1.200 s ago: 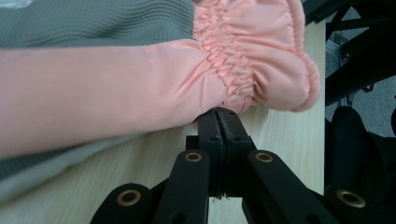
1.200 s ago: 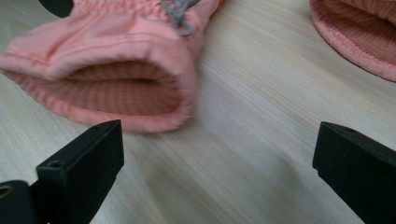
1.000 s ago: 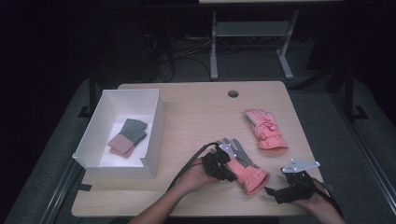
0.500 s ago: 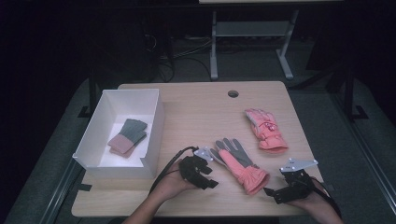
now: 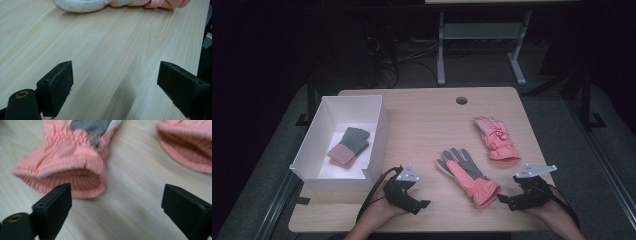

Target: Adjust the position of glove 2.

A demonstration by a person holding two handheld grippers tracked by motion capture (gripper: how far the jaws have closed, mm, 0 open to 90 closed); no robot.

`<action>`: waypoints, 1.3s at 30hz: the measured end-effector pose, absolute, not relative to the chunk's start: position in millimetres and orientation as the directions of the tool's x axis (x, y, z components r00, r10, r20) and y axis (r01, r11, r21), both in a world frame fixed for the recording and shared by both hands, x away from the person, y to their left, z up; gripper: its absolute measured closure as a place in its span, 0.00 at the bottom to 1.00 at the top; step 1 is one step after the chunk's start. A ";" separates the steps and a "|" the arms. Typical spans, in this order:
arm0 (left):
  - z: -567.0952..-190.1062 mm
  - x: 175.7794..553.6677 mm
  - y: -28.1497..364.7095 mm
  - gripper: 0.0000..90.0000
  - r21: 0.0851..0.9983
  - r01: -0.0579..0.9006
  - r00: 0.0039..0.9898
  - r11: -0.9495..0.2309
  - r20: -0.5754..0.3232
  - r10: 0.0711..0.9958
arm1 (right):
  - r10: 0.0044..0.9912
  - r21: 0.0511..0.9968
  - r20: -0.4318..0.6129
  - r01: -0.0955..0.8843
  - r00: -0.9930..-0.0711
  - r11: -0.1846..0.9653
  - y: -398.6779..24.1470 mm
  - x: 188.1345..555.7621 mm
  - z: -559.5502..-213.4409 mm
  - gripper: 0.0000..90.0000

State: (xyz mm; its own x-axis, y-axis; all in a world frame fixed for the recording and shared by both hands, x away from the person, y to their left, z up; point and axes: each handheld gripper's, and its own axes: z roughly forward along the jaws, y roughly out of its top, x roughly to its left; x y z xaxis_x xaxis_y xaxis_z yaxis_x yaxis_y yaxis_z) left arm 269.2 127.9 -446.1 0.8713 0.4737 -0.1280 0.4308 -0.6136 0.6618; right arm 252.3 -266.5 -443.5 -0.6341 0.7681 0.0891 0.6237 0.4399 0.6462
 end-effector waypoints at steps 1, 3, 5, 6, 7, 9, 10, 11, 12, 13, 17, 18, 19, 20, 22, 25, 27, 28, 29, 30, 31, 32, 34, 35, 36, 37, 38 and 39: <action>-446.7 269.6 127.6 0.14 0.659 0.436 0.869 -0.613 -0.132 0.476 | 0.766 0.654 0.087 0.617 -0.636 0.438 -267.0 254.7 -441.7 0.15; -448.3 270.4 127.3 0.14 0.655 0.434 0.863 -0.619 -0.107 0.493 | 0.776 0.656 0.101 0.628 -0.623 0.419 -266.9 259.5 -437.1 0.18; -449.6 271.6 126.9 0.14 0.649 0.429 0.861 -0.628 -0.084 0.501 | 0.780 0.661 0.109 0.631 -0.616 0.406 -267.3 265.3 -434.0 0.22; -450.5 272.0 126.2 0.14 0.648 0.434 0.860 -0.626 -0.092 0.501 | 0.783 0.666 0.114 0.632 -0.612 0.397 -267.3 268.0 -432.5 0.25; -450.5 273.2 126.4 0.14 0.643 0.432 0.864 -0.633 -0.092 0.495 | 0.783 0.670 0.119 0.631 -0.610 0.391 -267.0 271.1 -431.3 0.25; -450.9 273.5 125.9 0.14 0.645 0.435 0.864 -0.629 -0.100 0.494 | 0.787 0.674 0.117 0.630 -0.606 0.385 -265.7 277.3 -428.1 0.28; -450.7 273.6 126.1 0.14 0.645 0.433 0.865 -0.630 -0.100 0.492 | 0.787 0.678 0.123 0.630 -0.604 0.378 -265.1 280.2 -426.3 0.28; -450.6 273.7 126.3 0.14 0.647 0.433 0.864 -0.628 -0.099 0.493 | 0.789 0.681 0.125 0.630 -0.602 0.372 -264.5 282.8 -424.7 0.29; -450.6 273.7 126.5 0.14 0.649 0.433 0.864 -0.625 -0.101 0.494 | 0.787 0.685 0.121 0.625 -0.605 0.374 -264.5 285.4 -422.8 0.30; -450.7 274.0 126.7 0.14 0.649 0.434 0.865 -0.625 -0.105 0.491 | 0.787 0.689 0.128 0.625 -0.603 0.367 -264.2 287.3 -421.2 0.31; -452.4 274.7 125.9 0.14 0.648 0.428 0.867 -0.630 -0.098 0.488 | 0.786 0.702 0.127 0.615 -0.605 0.360 -264.5 296.1 -414.8 0.32; -452.5 274.8 125.9 0.14 0.648 0.425 0.868 -0.631 -0.095 0.487 | 0.782 0.710 0.122 0.604 -0.611 0.362 -265.1 299.6 -413.4 0.33; -452.6 274.6 125.7 0.14 0.648 0.428 0.867 -0.630 -0.099 0.488 | 0.785 0.709 0.122 0.608 -0.607 0.359 -265.3 303.1 -411.7 0.34; -452.5 274.9 125.8 0.14 0.648 0.428 0.868 -0.630 -0.099 0.487 | 0.788 0.710 0.126 0.610 -0.603 0.352 -265.1 307.1 -410.8 0.35; -452.3 275.0 125.8 0.14 0.654 0.436 0.863 -0.618 -0.109 0.493 | 0.789 0.715 0.130 0.608 -0.601 0.345 -264.9 316.4 -409.9 0.36; -451.7 275.3 126.4 0.14 0.656 0.437 0.862 -0.615 -0.109 0.495 | 0.794 0.716 0.140 0.614 -0.592 0.332 -264.2 329.3 -407.5 0.38; -451.7 275.1 127.0 0.14 0.654 0.436 0.863 -0.618 -0.109 0.493 | 0.801 0.713 0.146 0.623 -0.580 0.321 -264.1 336.9 -405.4 0.40; -452.1 275.0 126.8 0.14 0.653 0.438 0.863 -0.617 -0.113 0.493 | 0.806 0.714 0.144 0.624 -0.575 0.317 -264.1 340.8 -404.5 0.41; -452.6 275.0 126.5 0.14 0.653 0.440 0.863 -0.616 -0.116 0.492 | 0.810 0.716 0.146 0.626 -0.568 0.310 -264.1 344.5 -403.8 0.42; -453.0 275.1 126.5 0.14 0.653 0.438 0.864 -0.618 -0.115 0.490 | 0.814 0.716 0.148 0.629 -0.562 0.304 -264.2 348.3 -403.2 0.44; -453.4 274.4 125.9 0.14 0.657 0.440 0.862 -0.612 -0.118 0.492 | 0.817 0.714 0.153 0.634 -0.556 0.298 -264.2 352.1 -403.0 0.44; -453.3 274.2 125.8 0.14 0.657 0.441 0.862 -0.612 -0.119 0.493 | 0.822 0.710 0.146 0.637 -0.550 0.300 -264.0 356.1 -403.1 0.46; -452.6 274.4 125.8 0.14 0.658 0.439 0.863 -0.612 -0.118 0.491 | 0.835 0.703 0.130 0.643 -0.535 0.303 -263.3 363.3 -403.5 0.49; -452.7 274.4 125.5 0.14 0.663 0.442 0.861 -0.604 -0.123 0.494 | 0.838 0.700 0.135 0.650 -0.528 0.297 -262.9 366.7 -403.6 0.50; -452.7 274.8 125.4 0.14 0.661 0.442 0.861 -0.606 -0.124 0.493 | 0.842 0.704 0.129 0.646 -0.524 0.295 -263.0 370.3 -403.9 0.53; -453.1 275.0 125.2 0.14 0.662 0.441 0.862 -0.606 -0.124 0.492 | 0.846 0.705 0.131 0.648 -0.517 0.286 -263.8 373.9 -403.9 0.55; -453.8 275.4 125.5 0.14 0.658 0.438 0.865 -0.613 -0.122 0.486 | 0.849 0.703 0.131 0.651 -0.513 0.285 -264.6 378.2 -404.3 0.56; -454.0 275.3 125.5 0.14 0.655 0.437 0.866 -0.616 -0.121 0.485 | 0.855 0.702 0.126 0.655 -0.502 0.281 -265.7 383.3 -404.6 0.58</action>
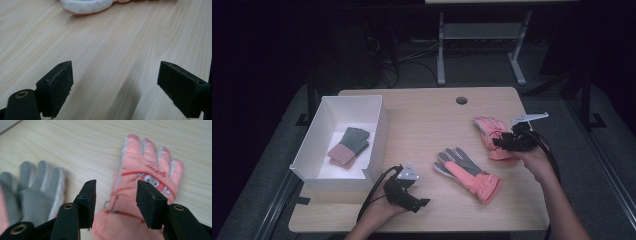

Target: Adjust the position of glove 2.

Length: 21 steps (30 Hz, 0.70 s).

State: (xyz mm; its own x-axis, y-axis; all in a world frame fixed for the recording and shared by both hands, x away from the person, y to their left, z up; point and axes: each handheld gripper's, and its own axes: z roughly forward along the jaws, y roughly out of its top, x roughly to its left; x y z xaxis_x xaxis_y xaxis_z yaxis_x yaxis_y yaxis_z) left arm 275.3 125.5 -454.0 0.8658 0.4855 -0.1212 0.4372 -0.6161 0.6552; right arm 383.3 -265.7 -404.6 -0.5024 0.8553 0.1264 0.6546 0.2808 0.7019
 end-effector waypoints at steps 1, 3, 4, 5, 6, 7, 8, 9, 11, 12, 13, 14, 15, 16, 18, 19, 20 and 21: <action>-454.4 275.1 125.5 0.14 0.652 0.436 0.867 -0.620 -0.121 0.483 | 0.859 0.701 0.127 0.657 -0.496 0.276 -266.9 386.4 -404.6 0.60; -454.9 274.4 124.8 0.14 0.655 0.443 0.864 -0.612 -0.130 0.486 | 0.862 0.703 0.143 0.663 -0.487 0.258 -269.2 394.5 -405.4 0.63; -454.8 274.3 124.6 0.14 0.656 0.441 0.865 -0.613 -0.129 0.485 | 0.862 0.702 0.147 0.665 -0.485 0.255 -270.5 398.0 -406.5 0.64; -454.7 274.2 124.5 0.14 0.654 0.442 0.865 -0.614 -0.128 0.486 | 0.863 0.696 0.153 0.673 -0.481 0.251 -270.8 401.5 -408.5 0.64; -454.7 274.1 124.5 0.14 0.653 0.442 0.865 -0.615 -0.128 0.486 | 0.867 0.688 0.149 0.680 -0.476 0.255 -270.6 404.5 -410.4 0.65; -454.7 274.0 124.4 0.14 0.652 0.444 0.864 -0.615 -0.128 0.487 | 0.871 0.683 0.147 0.685 -0.469 0.253 -271.0 406.9 -412.4 0.65; -454.6 274.0 124.3 0.14 0.652 0.445 0.863 -0.614 -0.129 0.489 | 0.873 0.682 0.150 0.688 -0.463 0.248 -271.5 409.4 -414.8 0.66; -454.2 274.4 124.6 0.14 0.648 0.441 0.866 -0.621 -0.125 0.485 | 0.875 0.677 0.151 0.693 -0.461 0.248 -271.9 411.5 -417.0 0.66; -454.2 274.6 124.2 0.14 0.647 0.445 0.864 -0.619 -0.130 0.486 | 0.878 0.664 0.162 0.709 -0.449 0.240 -271.8 414.5 -422.4 0.65; -454.4 274.6 124.0 0.14 0.647 0.447 0.863 -0.617 -0.133 0.487 | 0.876 0.658 0.166 0.713 -0.453 0.244 -271.5 415.6 -425.9 0.64; -454.7 274.5 124.0 0.14 0.646 0.448 0.863 -0.617 -0.132 0.488 | 0.877 0.648 0.175 0.723 -0.447 0.240 -270.2 416.2 -428.8 0.63; -454.9 274.6 124.0 0.14 0.646 0.448 0.863 -0.618 -0.133 0.487 | 0.877 0.644 0.173 0.725 -0.449 0.244 -269.3 417.3 -432.2 0.62; -455.1 274.6 124.1 0.14 0.644 0.450 0.863 -0.619 -0.135 0.487 | 0.877 0.638 0.174 0.730 -0.447 0.245 -268.3 418.5 -435.3 0.61; -455.5 274.2 123.6 0.14 0.646 0.456 0.859 -0.612 -0.141 0.492 | 0.880 0.629 0.169 0.736 -0.444 0.250 -267.1 419.5 -438.4 0.59; -455.4 273.9 123.9 0.14 0.644 0.457 0.859 -0.614 -0.140 0.492 | 0.881 0.615 0.169 0.746 -0.441 0.256 -265.8 421.7 -444.4 0.57; -455.3 273.8 124.3 0.14 0.643 0.456 0.859 -0.615 -0.139 0.492 | 0.883 0.604 0.169 0.754 -0.437 0.258 -265.6 422.7 -446.1 0.56; -454.8 274.2 124.9 0.14 0.639 0.453 0.862 -0.621 -0.134 0.490 | 0.880 0.606 0.162 0.749 -0.446 0.268 -265.4 423.8 -446.8 0.54; -454.7 274.3 125.0 0.14 0.640 0.457 0.859 -0.618 -0.137 0.493 | 0.881 0.602 0.147 0.747 -0.451 0.282 -263.7 424.8 -447.8 0.54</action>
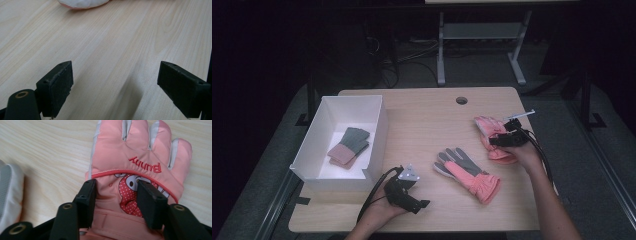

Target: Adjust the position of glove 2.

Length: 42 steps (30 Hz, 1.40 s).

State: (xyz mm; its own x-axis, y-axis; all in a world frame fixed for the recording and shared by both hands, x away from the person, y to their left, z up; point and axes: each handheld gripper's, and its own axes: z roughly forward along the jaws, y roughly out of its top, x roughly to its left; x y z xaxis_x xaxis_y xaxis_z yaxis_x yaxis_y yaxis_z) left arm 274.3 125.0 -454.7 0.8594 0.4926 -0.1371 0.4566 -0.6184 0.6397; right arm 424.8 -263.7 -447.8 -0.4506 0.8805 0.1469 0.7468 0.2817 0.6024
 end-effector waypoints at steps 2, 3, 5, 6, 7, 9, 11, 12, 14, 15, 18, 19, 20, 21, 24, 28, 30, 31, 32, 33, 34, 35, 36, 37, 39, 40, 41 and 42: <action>-454.7 274.7 124.9 0.14 0.643 0.455 0.860 -0.616 -0.138 0.491 | 0.880 0.590 0.132 0.749 -0.456 0.300 -260.9 426.8 -449.5 0.57; -454.8 274.6 124.8 0.14 0.641 0.453 0.861 -0.619 -0.137 0.489 | 0.880 0.590 0.125 0.747 -0.458 0.305 -260.5 427.5 -449.8 0.61; -455.4 274.1 124.3 0.14 0.643 0.456 0.860 -0.616 -0.140 0.491 | 0.880 0.588 0.128 0.750 -0.457 0.304 -262.1 427.0 -449.5 0.71; -455.7 274.0 124.2 0.14 0.642 0.458 0.859 -0.615 -0.141 0.492 | 0.877 0.589 0.129 0.748 -0.462 0.307 -263.9 426.7 -449.5 0.76; -456.0 273.9 124.1 0.15 0.641 0.459 0.858 -0.615 -0.141 0.493 | 0.876 0.589 0.140 0.750 -0.461 0.300 -265.9 426.5 -449.2 0.81; -455.7 274.4 124.8 0.15 0.635 0.455 0.862 -0.624 -0.137 0.489 | 0.870 0.604 0.151 0.741 -0.469 0.295 -268.9 426.7 -449.0 0.90; -455.3 274.2 125.3 0.15 0.636 0.456 0.861 -0.623 -0.136 0.491 | 0.863 0.610 0.163 0.736 -0.478 0.293 -271.0 425.8 -447.7 0.94; -455.1 274.4 125.9 0.15 0.637 0.454 0.861 -0.623 -0.134 0.491 | 0.860 0.612 0.182 0.740 -0.476 0.280 -272.7 425.5 -446.7 0.96; -454.9 274.6 126.3 0.15 0.644 0.460 0.856 -0.612 -0.137 0.499 | 0.854 0.617 0.218 0.744 -0.473 0.255 -277.2 425.2 -445.5 0.97; -454.5 275.1 127.0 0.15 0.640 0.458 0.857 -0.617 -0.135 0.497 | 0.851 0.617 0.233 0.748 -0.470 0.245 -279.2 424.8 -444.2 0.97; -454.6 275.6 126.8 0.15 0.637 0.464 0.854 -0.615 -0.138 0.501 | 0.838 0.626 0.240 0.738 -0.489 0.251 -284.1 423.5 -440.2 0.97; -454.7 275.6 126.8 0.15 0.636 0.465 0.854 -0.616 -0.138 0.502 | 0.836 0.628 0.239 0.735 -0.493 0.254 -285.1 422.2 -437.8 0.97; -454.6 275.7 126.9 0.15 0.636 0.465 0.854 -0.617 -0.138 0.501 | 0.834 0.632 0.240 0.733 -0.496 0.254 -285.9 421.1 -435.5 0.97; -454.6 275.5 126.8 0.15 0.635 0.465 0.854 -0.616 -0.138 0.502 | 0.832 0.631 0.245 0.733 -0.499 0.254 -286.8 419.6 -432.7 0.97; -453.9 275.3 127.0 0.15 0.634 0.460 0.856 -0.622 -0.130 0.501 | 0.823 0.649 0.241 0.716 -0.514 0.257 -290.0 415.6 -425.1 0.97; -452.0 273.8 127.2 0.15 0.639 0.452 0.857 -0.622 -0.119 0.502 | 0.810 0.659 0.253 0.707 -0.529 0.256 -291.4 409.2 -412.9 0.97; -452.0 273.8 126.9 0.15 0.640 0.450 0.858 -0.623 -0.115 0.501 | 0.799 0.658 0.255 0.703 -0.545 0.269 -290.4 405.5 -406.7 0.97; -452.0 273.9 127.0 0.15 0.640 0.450 0.858 -0.623 -0.115 0.500 | 0.793 0.658 0.248 0.697 -0.556 0.283 -289.4 403.5 -403.6 0.97; -452.0 273.9 127.1 0.15 0.639 0.450 0.858 -0.623 -0.116 0.501 | 0.788 0.659 0.251 0.696 -0.563 0.287 -288.5 402.3 -402.1 0.97; -451.9 273.9 127.3 0.15 0.640 0.450 0.858 -0.623 -0.118 0.500 | 0.779 0.657 0.252 0.692 -0.575 0.299 -287.7 400.9 -400.1 0.97; -451.5 274.3 128.0 0.15 0.638 0.446 0.861 -0.628 -0.114 0.496 | 0.771 0.656 0.257 0.691 -0.583 0.304 -286.4 399.0 -398.1 0.97; -451.5 274.5 128.3 0.15 0.637 0.446 0.861 -0.628 -0.113 0.497 | 0.761 0.654 0.256 0.686 -0.596 0.318 -285.0 397.2 -396.1 0.97; -451.5 274.6 128.6 0.15 0.637 0.448 0.860 -0.628 -0.114 0.498 | 0.750 0.654 0.253 0.679 -0.611 0.333 -283.4 395.0 -394.6 0.97; -451.5 274.8 129.1 0.15 0.636 0.448 0.860 -0.629 -0.112 0.498 | 0.739 0.653 0.256 0.676 -0.623 0.343 -281.6 392.3 -392.7 0.97; -451.4 274.8 129.5 0.15 0.639 0.451 0.856 -0.623 -0.113 0.504 | 0.713 0.657 0.263 0.662 -0.650 0.361 -279.4 387.3 -389.4 0.97; -451.5 274.6 129.1 0.15 0.643 0.456 0.853 -0.615 -0.119 0.509 | 0.701 0.660 0.268 0.656 -0.661 0.366 -278.5 384.8 -387.5 0.97; -451.0 275.1 129.6 0.15 0.639 0.451 0.857 -0.623 -0.114 0.503 | 0.692 0.663 0.268 0.650 -0.670 0.372 -277.4 382.4 -385.1 0.97; -451.1 274.8 129.0 0.15 0.643 0.456 0.853 -0.616 -0.120 0.507 | 0.680 0.669 0.264 0.638 -0.684 0.382 -277.1 380.9 -383.3 0.97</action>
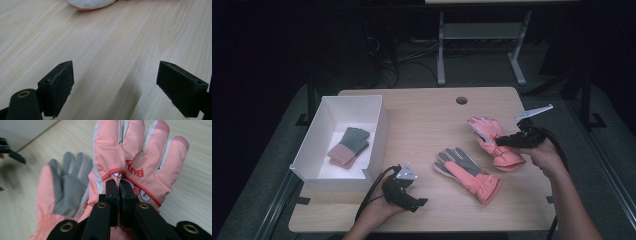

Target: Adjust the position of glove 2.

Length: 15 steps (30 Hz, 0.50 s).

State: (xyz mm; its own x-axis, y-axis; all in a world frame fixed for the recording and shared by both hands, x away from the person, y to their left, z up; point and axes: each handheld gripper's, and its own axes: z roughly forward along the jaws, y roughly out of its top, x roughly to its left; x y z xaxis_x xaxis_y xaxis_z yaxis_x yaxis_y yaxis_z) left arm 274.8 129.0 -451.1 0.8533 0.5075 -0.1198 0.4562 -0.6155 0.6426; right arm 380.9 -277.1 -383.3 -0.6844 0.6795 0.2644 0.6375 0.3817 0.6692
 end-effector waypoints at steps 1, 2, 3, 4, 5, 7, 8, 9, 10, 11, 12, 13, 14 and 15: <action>-450.7 274.9 129.0 0.15 0.642 0.455 0.854 -0.617 -0.119 0.506 | 0.672 0.667 0.272 0.638 -0.689 0.384 -275.3 378.6 -380.5 0.97; -450.2 275.4 129.4 0.15 0.640 0.451 0.857 -0.622 -0.115 0.503 | 0.656 0.671 0.268 0.625 -0.705 0.398 -273.9 376.8 -378.2 0.97; -450.2 275.5 129.5 0.15 0.642 0.451 0.856 -0.620 -0.114 0.504 | 0.646 0.671 0.268 0.620 -0.715 0.406 -271.6 374.3 -376.1 0.97; -450.5 275.6 129.6 0.15 0.642 0.453 0.855 -0.619 -0.116 0.505 | 0.635 0.672 0.266 0.612 -0.725 0.417 -269.3 371.7 -374.6 0.97; -451.0 275.8 129.7 0.15 0.642 0.453 0.854 -0.618 -0.115 0.507 | 0.621 0.673 0.261 0.601 -0.739 0.432 -267.3 369.1 -373.5 0.97; -451.6 276.2 130.2 0.15 0.639 0.453 0.855 -0.622 -0.115 0.505 | 0.593 0.672 0.261 0.584 -0.762 0.456 -261.9 362.9 -371.5 0.97; -451.6 276.1 130.1 0.15 0.638 0.453 0.855 -0.622 -0.114 0.506 | 0.583 0.671 0.261 0.579 -0.769 0.463 -259.9 361.2 -370.9 0.97; -451.4 275.8 129.9 0.15 0.640 0.454 0.854 -0.620 -0.113 0.508 | 0.571 0.670 0.259 0.571 -0.779 0.474 -257.4 359.2 -369.9 0.97; -450.7 275.8 130.1 0.15 0.638 0.450 0.856 -0.624 -0.111 0.504 | 0.560 0.672 0.259 0.563 -0.787 0.481 -254.7 357.4 -369.0 0.97; -450.6 275.6 129.8 0.15 0.639 0.450 0.857 -0.624 -0.110 0.504 | 0.548 0.675 0.256 0.553 -0.796 0.489 -251.9 355.7 -368.0 0.97; -450.4 275.4 129.7 0.15 0.638 0.449 0.858 -0.626 -0.111 0.502 | 0.534 0.678 0.257 0.544 -0.805 0.494 -248.7 354.0 -367.1 0.97; -450.7 275.0 129.2 0.15 0.641 0.453 0.855 -0.619 -0.116 0.505 | 0.516 0.679 0.259 0.534 -0.816 0.504 -244.5 352.1 -366.0 0.97; -450.9 274.9 129.1 0.15 0.641 0.452 0.855 -0.620 -0.115 0.505 | 0.500 0.681 0.258 0.523 -0.827 0.513 -241.8 351.2 -365.7 0.97; -451.1 275.1 129.0 0.15 0.641 0.453 0.855 -0.620 -0.115 0.505 | 0.484 0.679 0.258 0.513 -0.836 0.525 -237.8 349.9 -365.1 0.97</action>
State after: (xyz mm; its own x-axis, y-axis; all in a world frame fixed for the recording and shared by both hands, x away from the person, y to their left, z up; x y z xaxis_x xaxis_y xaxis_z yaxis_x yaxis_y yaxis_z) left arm 275.1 129.0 -451.1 0.8553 0.5053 -0.1148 0.4525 -0.6204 0.6406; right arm 349.9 -237.8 -365.1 -0.8363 0.4841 0.2575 0.5132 0.5254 0.6787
